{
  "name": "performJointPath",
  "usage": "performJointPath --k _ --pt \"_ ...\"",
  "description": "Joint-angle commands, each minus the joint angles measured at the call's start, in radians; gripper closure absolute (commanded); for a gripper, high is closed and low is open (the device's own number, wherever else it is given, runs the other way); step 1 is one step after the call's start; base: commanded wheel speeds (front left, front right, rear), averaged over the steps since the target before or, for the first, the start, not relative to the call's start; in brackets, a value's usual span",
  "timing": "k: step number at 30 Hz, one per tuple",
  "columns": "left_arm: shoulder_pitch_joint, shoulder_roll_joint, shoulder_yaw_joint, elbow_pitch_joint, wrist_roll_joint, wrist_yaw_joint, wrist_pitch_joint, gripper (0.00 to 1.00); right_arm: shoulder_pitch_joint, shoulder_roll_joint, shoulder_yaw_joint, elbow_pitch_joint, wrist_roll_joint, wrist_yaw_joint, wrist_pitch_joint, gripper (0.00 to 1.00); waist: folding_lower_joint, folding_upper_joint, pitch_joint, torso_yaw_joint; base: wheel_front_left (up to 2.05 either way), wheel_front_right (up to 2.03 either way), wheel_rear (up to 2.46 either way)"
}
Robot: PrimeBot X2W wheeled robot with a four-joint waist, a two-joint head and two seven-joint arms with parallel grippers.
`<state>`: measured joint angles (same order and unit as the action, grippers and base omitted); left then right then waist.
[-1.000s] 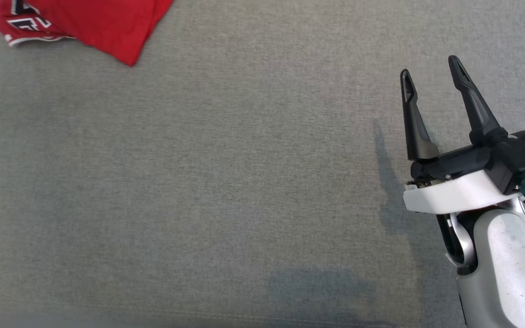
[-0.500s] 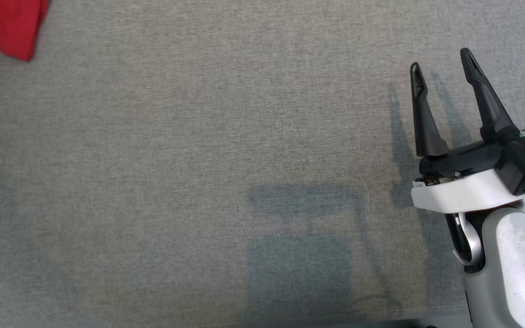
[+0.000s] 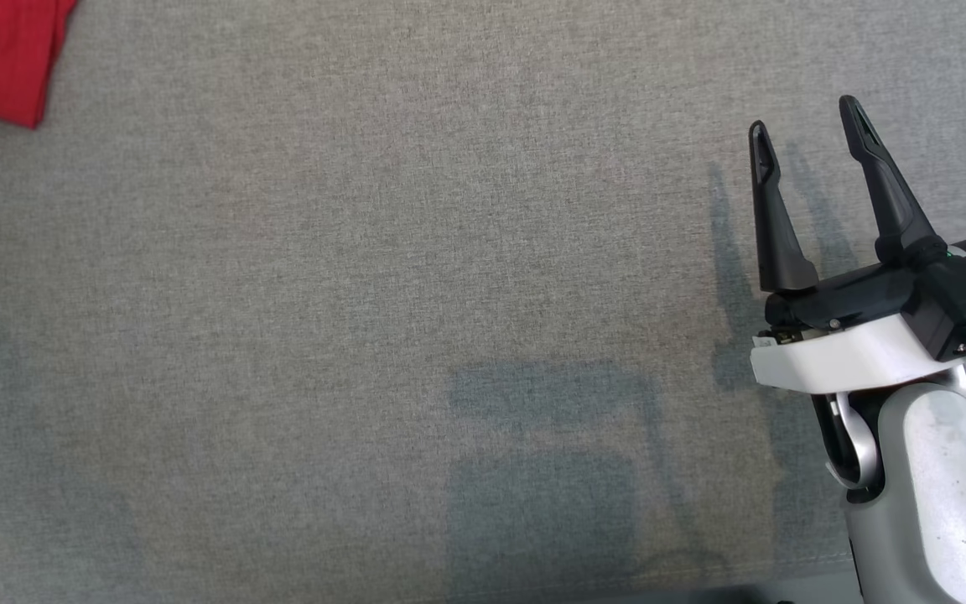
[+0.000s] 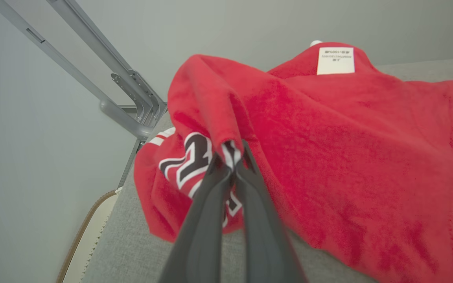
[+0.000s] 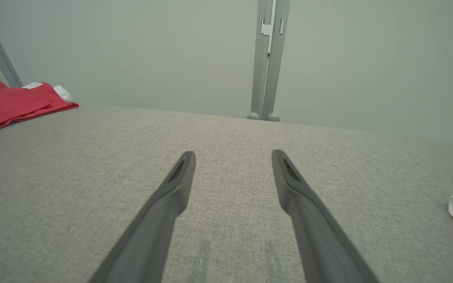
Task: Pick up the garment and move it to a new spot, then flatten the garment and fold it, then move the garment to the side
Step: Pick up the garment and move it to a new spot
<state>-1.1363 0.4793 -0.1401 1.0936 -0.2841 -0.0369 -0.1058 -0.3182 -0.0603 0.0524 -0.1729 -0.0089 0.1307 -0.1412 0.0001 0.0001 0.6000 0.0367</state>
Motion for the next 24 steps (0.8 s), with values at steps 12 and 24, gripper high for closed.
performJointPath --k 12,24 --pt "-0.072 -0.038 -0.1 -0.03 0.039 -0.073 -0.065 1.0 0.047 0.008 -0.02 0.107 0.037 0.0 -0.058 0.0 -0.0001 -0.0001 -0.232 -0.01 0.0 0.0 0.0" --pt "0.011 -0.184 -0.293 -0.197 -0.016 -0.093 -0.047 1.0 0.17 0.008 -0.053 0.191 0.11 0.0 -0.091 0.0 -0.0001 -0.0001 -0.49 -0.005 0.0 0.0 0.0"
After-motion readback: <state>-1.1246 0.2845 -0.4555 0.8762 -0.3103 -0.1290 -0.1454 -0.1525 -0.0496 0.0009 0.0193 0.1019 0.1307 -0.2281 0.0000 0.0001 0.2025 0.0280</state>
